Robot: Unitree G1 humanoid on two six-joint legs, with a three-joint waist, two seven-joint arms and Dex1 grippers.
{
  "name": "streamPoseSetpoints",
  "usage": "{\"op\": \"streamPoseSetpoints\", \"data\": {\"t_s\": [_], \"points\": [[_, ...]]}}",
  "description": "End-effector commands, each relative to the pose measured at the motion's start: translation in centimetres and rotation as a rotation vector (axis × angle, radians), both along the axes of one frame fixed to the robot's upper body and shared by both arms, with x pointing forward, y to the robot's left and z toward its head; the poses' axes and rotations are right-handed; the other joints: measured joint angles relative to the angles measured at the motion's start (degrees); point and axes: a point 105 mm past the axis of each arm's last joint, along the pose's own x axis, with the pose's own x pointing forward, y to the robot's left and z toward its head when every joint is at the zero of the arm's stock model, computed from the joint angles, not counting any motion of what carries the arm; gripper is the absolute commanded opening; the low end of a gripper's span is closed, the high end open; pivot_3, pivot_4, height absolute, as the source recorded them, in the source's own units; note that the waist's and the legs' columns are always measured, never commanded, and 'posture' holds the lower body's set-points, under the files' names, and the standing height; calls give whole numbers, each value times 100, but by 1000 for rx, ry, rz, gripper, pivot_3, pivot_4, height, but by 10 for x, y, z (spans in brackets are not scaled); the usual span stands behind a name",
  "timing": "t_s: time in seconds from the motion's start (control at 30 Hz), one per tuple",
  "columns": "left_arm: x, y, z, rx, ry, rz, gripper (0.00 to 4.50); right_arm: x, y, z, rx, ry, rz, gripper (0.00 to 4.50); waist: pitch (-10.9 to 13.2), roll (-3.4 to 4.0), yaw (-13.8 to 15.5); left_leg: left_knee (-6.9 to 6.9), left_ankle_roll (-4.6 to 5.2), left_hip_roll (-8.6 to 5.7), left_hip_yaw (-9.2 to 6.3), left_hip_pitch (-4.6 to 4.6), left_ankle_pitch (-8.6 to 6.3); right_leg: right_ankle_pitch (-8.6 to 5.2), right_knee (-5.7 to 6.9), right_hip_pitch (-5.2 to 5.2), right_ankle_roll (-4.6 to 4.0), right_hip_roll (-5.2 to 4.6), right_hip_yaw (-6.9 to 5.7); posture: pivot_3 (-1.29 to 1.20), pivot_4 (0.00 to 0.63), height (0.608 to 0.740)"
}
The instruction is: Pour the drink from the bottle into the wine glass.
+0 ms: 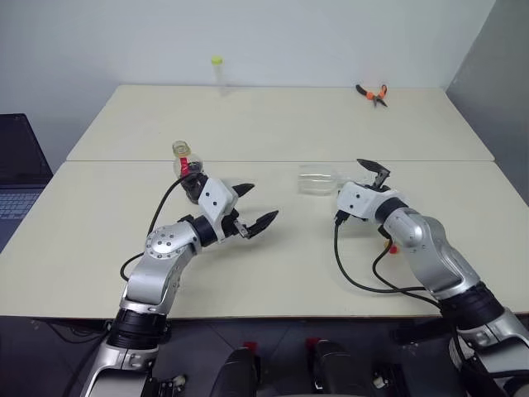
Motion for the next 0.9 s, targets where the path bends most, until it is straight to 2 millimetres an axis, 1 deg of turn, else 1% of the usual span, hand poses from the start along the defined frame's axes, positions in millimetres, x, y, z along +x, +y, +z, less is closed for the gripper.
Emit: {"op": "streamPoseSetpoints", "data": {"t_s": [0.03,0.17,0.33,0.43,0.57,0.67,0.73,0.8,0.87,0.9], "points": [[-5,-5,5,5,-9,-60,4481,11,-1,-6,-115,-88,-8,4500,0,0,4,-1,0,-1,-2,-1,0,14,0,0,-24,-1,-1,0,150,740],[-5,-5,6,7,-12,-67,4481,26,-5,-16,-176,-131,-46,4500,0,0,3,3,0,-5,1,-3,0,16,-1,0,-26,-4,4,0,150,740],[-5,-7,7,5,-15,-74,4481,42,-5,-16,-249,-200,-82,4500,0,0,-18,6,1,-2,7,4,0,17,3,1,-26,2,6,0,150,740],[-4,-8,8,1,-19,-69,4481,49,-1,-18,-269,-216,-85,4500,0,0,-20,5,1,-1,4,6,0,21,7,1,-33,7,4,0,150,740],[-4,-9,8,-4,-18,-68,4481,53,3,-24,-267,-214,-89,4500,0,0,-34,7,1,0,6,7,0,23,7,1,-35,10,5,0,150,740],[-4,-10,8,-8,-15,-67,4500,57,3,-29,-267,-192,-103,3987,0,0,-52,7,1,0,6,7,0,23,7,1,-35,10,6,0,150,740],[-4,-11,8,-11,-14,-66,4500,60,1,-33,-275,-179,-117,3351,0,0,-67,7,1,0,6,7,0,23,7,1,-35,10,6,0,150,740],[-3,-11,9,-13,-14,-66,4500,62,-2,-35,-282,-172,-132,2543,0,0,-86,7,1,0,6,8,0,24,8,2,-35,10,6,0,150,740],[-2,-12,9,-16,-15,-66,4500,63,-5,-35,-277,-171,-146,1951,0,0,-113,7,1,-1,5,10,1,24,9,4,-35,10,6,0,150,740],[-2,-12,9,-17,-15,-65,4500,63,-6,-34,-274,-178,-151,1573,0,0,-120,7,2,-1,5,11,1,25,11,4,-35,10,6,0,150,740]]}}
